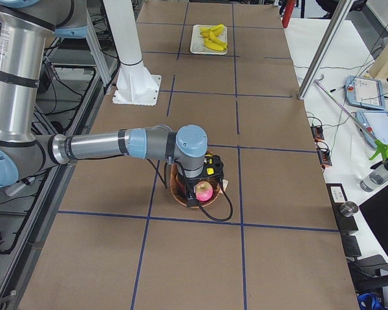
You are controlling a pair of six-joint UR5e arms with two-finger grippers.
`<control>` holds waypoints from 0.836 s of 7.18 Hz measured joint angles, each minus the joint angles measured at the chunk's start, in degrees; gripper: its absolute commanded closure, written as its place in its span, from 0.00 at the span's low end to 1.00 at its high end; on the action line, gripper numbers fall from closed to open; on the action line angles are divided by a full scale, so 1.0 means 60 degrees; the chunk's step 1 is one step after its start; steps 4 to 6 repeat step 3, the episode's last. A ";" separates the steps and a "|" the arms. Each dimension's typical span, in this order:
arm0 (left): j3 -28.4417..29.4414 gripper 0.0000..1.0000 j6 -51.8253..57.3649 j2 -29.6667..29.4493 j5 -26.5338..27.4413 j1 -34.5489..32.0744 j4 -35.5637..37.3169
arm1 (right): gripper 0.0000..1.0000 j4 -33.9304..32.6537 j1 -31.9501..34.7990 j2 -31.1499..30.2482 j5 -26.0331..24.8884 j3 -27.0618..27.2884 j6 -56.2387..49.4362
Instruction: Transfer all bananas from basket to plate
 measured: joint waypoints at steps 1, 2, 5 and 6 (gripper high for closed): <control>0.0007 0.00 -0.0001 0.0000 0.0000 0.0000 -0.0001 | 0.00 -0.0003 0.0000 0.0001 0.0004 -0.0006 0.0004; 0.0023 0.00 -0.0005 0.0000 -0.0004 0.0000 -0.0001 | 0.00 -0.0002 0.0000 0.0001 0.0010 -0.0008 0.0004; 0.0046 0.00 -0.0015 0.0000 -0.0014 0.0000 -0.0004 | 0.00 0.0005 0.0000 0.0001 0.0013 -0.0010 0.0005; 0.0046 0.00 -0.0015 0.0000 -0.0014 0.0000 -0.0004 | 0.00 0.0005 0.0000 0.0001 0.0013 -0.0010 0.0005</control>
